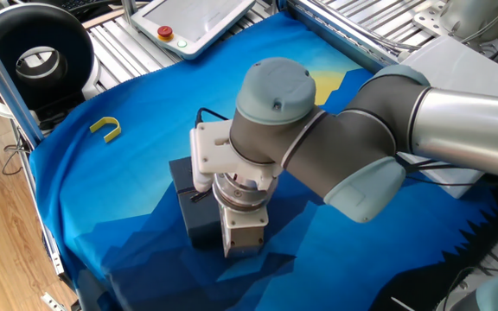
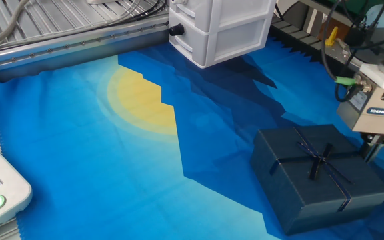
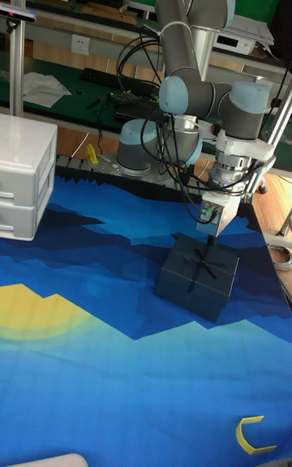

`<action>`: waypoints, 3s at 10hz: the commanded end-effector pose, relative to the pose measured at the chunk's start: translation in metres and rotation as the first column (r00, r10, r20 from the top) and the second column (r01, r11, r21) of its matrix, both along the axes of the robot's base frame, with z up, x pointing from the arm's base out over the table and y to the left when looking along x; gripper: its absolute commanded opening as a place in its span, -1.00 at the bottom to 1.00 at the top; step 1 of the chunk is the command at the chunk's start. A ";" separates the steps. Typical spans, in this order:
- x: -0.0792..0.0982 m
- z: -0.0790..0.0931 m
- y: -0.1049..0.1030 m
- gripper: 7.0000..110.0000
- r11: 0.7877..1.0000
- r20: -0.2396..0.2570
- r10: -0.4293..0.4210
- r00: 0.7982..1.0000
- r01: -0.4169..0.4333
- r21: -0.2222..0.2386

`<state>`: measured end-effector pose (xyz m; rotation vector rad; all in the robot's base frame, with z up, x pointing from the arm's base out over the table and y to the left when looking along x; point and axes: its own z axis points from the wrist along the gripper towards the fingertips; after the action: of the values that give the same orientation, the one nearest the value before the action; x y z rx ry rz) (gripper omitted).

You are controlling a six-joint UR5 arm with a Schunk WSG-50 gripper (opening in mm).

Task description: Slide the outer casing onto the gift box

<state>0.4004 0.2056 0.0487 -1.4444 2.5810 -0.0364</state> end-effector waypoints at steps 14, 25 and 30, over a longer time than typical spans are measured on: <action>0.002 0.007 0.044 -1.00 0.998 0.057 -0.029 0.998 0.026 0.051; 0.023 0.012 0.018 -1.00 0.999 0.133 0.011 0.991 -0.006 -0.037; 0.010 0.011 0.033 -1.00 0.999 0.076 -0.033 0.997 0.030 0.037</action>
<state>0.4199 0.2272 0.0593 -1.4143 2.4846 -0.1598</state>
